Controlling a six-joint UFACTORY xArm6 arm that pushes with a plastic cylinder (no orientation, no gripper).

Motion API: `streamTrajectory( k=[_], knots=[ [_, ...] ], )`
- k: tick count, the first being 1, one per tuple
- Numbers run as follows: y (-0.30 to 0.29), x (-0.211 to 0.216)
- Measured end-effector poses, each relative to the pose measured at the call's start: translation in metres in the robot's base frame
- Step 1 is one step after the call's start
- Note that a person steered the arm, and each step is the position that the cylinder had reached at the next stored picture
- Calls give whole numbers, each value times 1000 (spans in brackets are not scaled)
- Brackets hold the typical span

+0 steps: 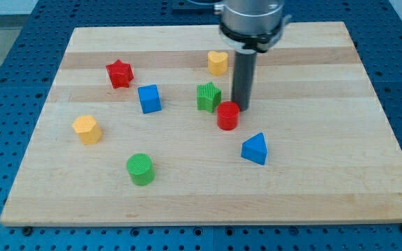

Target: Slightly push the red circle towards center of the board

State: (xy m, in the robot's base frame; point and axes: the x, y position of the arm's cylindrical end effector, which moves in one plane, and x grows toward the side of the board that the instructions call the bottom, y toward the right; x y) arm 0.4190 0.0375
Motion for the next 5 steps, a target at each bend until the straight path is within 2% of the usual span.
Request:
streamTrajectory(
  k=[2, 3, 4, 5],
  knots=[
    [-35, -6],
    [-24, -2],
    [56, 5],
    [150, 37]
  ],
)
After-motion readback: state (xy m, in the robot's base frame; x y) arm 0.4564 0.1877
